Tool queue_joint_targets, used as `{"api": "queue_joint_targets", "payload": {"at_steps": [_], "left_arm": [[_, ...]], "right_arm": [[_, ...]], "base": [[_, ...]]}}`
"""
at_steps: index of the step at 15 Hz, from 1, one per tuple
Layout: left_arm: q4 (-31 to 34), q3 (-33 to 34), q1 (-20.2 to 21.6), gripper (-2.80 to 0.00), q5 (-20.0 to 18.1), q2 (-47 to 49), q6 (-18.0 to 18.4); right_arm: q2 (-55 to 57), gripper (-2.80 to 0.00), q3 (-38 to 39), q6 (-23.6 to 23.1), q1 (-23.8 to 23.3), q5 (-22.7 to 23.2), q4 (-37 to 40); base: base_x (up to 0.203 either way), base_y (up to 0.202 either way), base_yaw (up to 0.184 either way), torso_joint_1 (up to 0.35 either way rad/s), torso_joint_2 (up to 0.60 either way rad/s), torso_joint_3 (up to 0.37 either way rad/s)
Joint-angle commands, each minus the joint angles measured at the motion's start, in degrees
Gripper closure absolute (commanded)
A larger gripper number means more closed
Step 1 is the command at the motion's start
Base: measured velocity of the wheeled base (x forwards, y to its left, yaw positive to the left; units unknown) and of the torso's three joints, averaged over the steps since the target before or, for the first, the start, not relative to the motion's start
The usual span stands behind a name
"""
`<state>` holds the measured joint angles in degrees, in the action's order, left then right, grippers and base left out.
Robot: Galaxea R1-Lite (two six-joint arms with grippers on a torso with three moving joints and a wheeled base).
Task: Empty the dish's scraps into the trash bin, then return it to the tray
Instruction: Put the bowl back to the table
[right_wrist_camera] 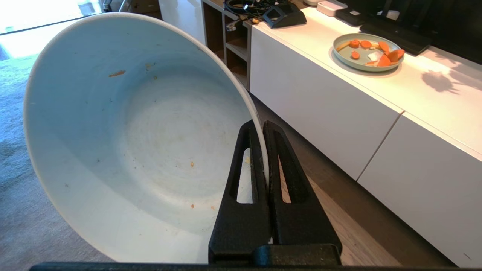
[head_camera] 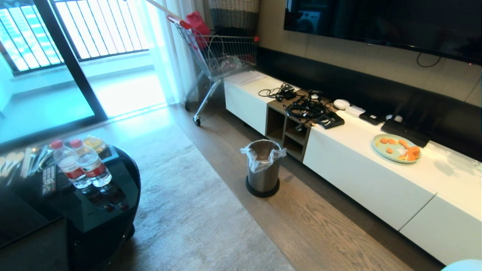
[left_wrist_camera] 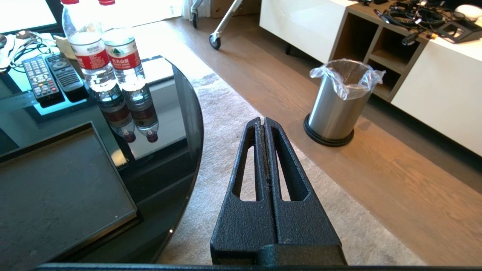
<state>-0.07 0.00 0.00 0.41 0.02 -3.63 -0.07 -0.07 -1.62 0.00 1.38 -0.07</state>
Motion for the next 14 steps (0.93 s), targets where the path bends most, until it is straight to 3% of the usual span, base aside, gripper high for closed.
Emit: {"api": "queue_joint_targets", "payload": {"at_steps": [1,14], "left_arm": [[0.0,0.0,0.0,0.0,0.0,0.0,-0.1],[0.0,0.0,0.0,0.0,0.0,0.0,-0.1]], "right_arm": [[0.1,0.0,0.0,0.0,0.0,0.0,0.0],[0.1,0.0,0.0,0.0,0.0,0.0,0.0]], "base": [[0.0,0.0,0.0,0.0,0.0,0.0],[0.0,0.0,0.0,0.0,0.0,0.0]]}}
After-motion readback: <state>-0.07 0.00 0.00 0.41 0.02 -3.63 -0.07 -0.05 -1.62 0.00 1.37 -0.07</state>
